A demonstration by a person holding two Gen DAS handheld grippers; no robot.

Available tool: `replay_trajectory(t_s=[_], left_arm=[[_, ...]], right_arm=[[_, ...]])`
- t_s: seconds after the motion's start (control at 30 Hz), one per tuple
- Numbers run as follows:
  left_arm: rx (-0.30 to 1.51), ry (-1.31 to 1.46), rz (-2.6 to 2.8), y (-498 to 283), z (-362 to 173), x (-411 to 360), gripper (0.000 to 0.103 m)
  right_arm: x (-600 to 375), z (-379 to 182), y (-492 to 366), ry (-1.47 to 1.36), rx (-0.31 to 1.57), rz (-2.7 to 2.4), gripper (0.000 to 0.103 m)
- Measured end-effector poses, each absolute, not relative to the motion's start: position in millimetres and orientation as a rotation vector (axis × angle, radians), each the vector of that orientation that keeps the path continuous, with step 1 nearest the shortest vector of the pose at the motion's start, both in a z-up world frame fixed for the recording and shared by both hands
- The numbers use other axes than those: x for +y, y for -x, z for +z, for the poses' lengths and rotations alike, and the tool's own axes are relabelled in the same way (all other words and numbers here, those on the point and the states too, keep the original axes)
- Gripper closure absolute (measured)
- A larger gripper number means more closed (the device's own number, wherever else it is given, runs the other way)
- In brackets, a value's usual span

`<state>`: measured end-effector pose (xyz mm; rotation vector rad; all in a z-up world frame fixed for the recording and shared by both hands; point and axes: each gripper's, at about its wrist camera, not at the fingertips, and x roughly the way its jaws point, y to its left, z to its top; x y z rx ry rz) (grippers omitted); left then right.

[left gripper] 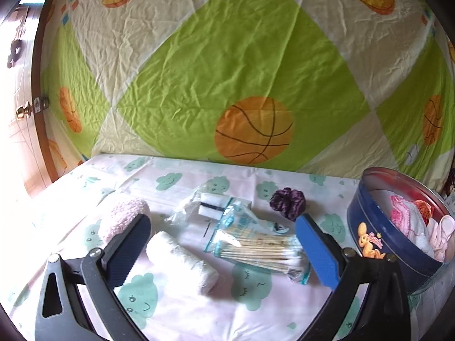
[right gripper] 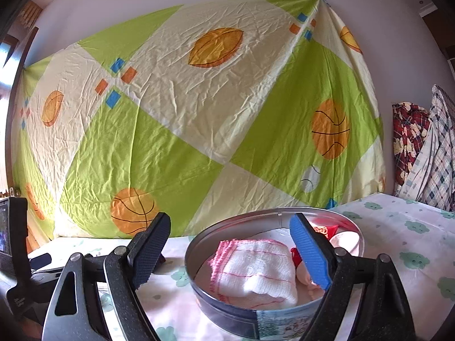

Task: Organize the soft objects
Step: 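Grasp the cotton-swab pack with the right tool while the left tool grasps the white gauze roll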

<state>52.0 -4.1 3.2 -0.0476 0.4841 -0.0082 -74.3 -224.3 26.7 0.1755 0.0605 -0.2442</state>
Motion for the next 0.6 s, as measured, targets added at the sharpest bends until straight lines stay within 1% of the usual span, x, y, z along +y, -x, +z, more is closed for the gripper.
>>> replay_trajectory(t_s=[0.2, 0.33, 0.5, 0.6], left_arm=[[0.666, 0.182, 0.113, -78.3, -16.8, 35.3, 0.001], [0.751, 0.249, 0.132, -88.0, -31.0, 48.0, 0.001], [0.878, 0.261, 0.107, -101.6, -48.4, 49.5, 0.001], [0.895, 0.209, 0.116, -102.3, -48.2, 50.8, 0.000]], right_arm=[[-195.6, 25.7, 67.2, -0.165, 0.095, -0.152, 0.016], [-178.5, 25.1, 61.1, -0.142, 0.127, -0.091, 0.016], [-168.7, 23.3, 57.2, -0.125, 0.164, -0.037, 0.016], [-168.7, 21.5, 54.0, -0.133, 0.196, -0.014, 0.016]])
